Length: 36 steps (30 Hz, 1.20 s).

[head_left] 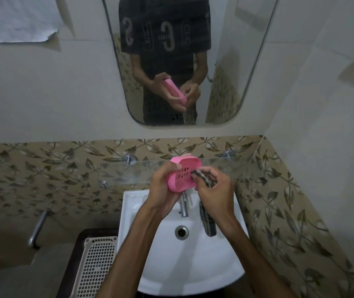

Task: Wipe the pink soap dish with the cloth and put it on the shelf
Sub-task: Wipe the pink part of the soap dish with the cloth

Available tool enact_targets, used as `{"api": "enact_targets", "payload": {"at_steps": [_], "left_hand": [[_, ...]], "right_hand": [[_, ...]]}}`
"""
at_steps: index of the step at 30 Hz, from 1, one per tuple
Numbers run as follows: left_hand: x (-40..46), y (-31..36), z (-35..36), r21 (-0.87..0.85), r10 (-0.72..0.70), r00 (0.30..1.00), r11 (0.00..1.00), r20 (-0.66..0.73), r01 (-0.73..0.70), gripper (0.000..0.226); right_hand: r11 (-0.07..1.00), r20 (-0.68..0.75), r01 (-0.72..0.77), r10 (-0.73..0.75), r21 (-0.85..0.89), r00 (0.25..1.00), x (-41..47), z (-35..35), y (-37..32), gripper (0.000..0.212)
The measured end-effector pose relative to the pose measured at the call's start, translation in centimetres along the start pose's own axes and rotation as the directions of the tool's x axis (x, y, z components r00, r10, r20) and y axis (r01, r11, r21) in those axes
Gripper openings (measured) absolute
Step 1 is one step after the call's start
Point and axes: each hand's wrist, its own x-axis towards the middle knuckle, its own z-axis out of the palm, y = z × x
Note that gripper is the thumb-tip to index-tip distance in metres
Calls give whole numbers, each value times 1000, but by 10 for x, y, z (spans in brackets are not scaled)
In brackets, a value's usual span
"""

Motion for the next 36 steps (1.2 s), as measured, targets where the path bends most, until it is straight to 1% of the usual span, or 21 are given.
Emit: {"api": "enact_targets", "payload": {"at_steps": [2,5,6,8,10,12,13,16,17,20,21,24,25,27,28,29,31,32,35,36], "left_hand": [[-1,-1,-4,-14,6,1000,1000,5,-5,59],[-1,-2,-10,-90,16,1000,996,14,-14,71],[0,-3,-11,-128,25,1000,992,8,-23,72],[1,-5,-12,-210,58,998,976,-12,-60,67],[3,-6,-12,-249,88,995,964,-41,-96,66],[4,-5,-13,-227,104,993,967,-58,-115,74],[4,-4,-13,-211,111,992,970,-61,-122,77],[7,-4,-11,-217,118,991,968,-63,-129,74],[8,-4,-10,-220,116,990,967,-79,-131,73],[8,-5,-8,-227,110,988,965,-105,-131,77],[7,-5,-8,-231,114,988,963,-107,-136,79],[9,-6,-6,-211,140,987,965,-77,-153,79],[10,-6,-6,-192,144,987,969,-77,-156,78],[10,-7,-8,-184,126,988,973,-94,-141,77],[11,-8,-9,-199,112,989,971,-100,-130,77],[11,-8,-9,-215,105,989,969,-100,-124,76],[12,-9,-8,-216,111,991,968,-76,-125,77],[12,-9,-7,-208,119,991,969,-68,-131,78],[10,-10,-6,-230,111,992,965,-66,-124,87],[10,-11,-5,-243,109,992,962,-65,-121,85]], "right_hand": [[995,11,70,-69,-77,998,1,0,-1,21],[962,19,196,-196,-190,980,1,0,-4,22],[946,11,225,-229,-232,973,3,0,-5,21],[923,19,256,-261,-287,965,5,-1,-7,16],[892,101,316,-299,-324,949,1,2,-8,13],[854,186,384,-339,-351,922,-3,2,-11,17],[847,187,391,-346,-360,920,0,1,-12,20],[876,51,330,-335,-350,941,12,-7,-19,24],[882,51,334,-337,-332,940,10,-5,-21,25],[852,167,443,-411,-278,896,-4,4,-21,28],[845,162,453,-424,-282,891,-4,4,-20,28],[881,37,355,-362,-311,931,7,-2,-19,27],[884,47,358,-361,-300,931,6,-1,-19,27],[872,145,417,-391,-256,909,-1,1,-18,26],[864,166,431,-400,-260,901,0,1,-17,26],[866,138,415,-391,-278,910,5,0,-16,25],[887,36,342,-348,-311,937,10,-2,-14,23],[888,36,343,-349,-306,936,8,0,-14,22],[849,188,458,-421,-264,887,-3,7,-13,27],[852,175,449,-415,-271,893,1,6,-12,27]]}}
